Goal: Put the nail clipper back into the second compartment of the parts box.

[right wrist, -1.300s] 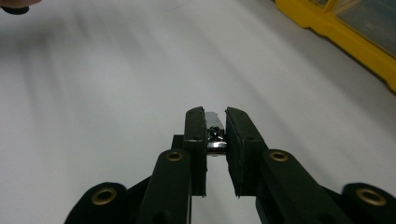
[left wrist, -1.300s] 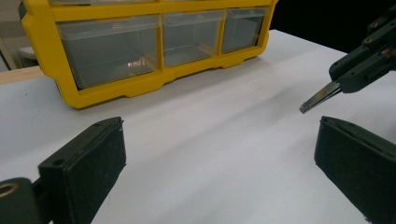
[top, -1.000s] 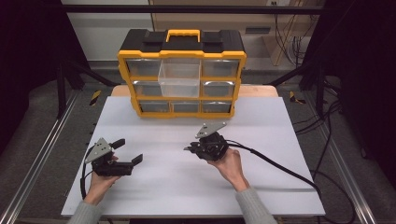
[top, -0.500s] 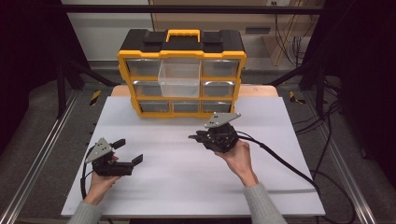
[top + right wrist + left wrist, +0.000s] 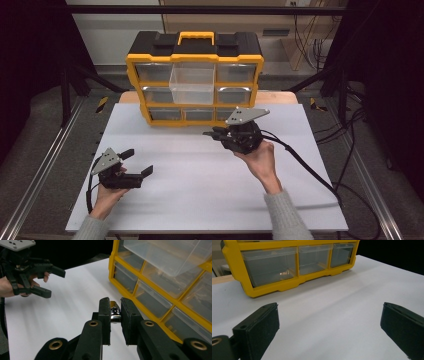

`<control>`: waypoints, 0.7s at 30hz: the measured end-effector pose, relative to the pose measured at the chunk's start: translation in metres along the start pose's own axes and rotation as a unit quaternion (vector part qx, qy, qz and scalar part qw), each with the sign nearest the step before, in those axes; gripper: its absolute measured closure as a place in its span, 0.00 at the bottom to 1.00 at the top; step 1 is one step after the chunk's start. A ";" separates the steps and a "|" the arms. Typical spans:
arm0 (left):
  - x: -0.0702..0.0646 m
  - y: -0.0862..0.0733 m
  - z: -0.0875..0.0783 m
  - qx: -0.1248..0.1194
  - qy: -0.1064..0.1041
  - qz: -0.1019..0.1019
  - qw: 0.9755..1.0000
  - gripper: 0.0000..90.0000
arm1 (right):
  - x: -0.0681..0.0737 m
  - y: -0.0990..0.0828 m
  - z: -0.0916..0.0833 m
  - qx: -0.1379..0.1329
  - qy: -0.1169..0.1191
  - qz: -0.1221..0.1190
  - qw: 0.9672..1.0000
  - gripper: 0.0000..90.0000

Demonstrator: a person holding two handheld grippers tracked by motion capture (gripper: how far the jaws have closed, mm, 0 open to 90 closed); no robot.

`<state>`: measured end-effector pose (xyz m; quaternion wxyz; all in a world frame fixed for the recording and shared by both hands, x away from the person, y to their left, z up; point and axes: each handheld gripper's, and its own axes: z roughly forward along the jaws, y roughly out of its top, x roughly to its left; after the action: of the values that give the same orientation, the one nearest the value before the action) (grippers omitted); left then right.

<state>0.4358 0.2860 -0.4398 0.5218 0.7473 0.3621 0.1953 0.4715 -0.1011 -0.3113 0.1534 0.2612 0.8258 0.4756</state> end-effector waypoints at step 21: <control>0.000 0.000 0.000 0.000 0.000 0.000 1.000 0.02 | -0.008 0.036 -0.020 -0.031 -0.022 -0.012 0.999 0.88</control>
<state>0.4356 0.2863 -0.4399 0.5221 0.7470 0.3623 0.1954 0.4785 -0.1044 -0.2700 0.1852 0.2562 0.8102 0.4936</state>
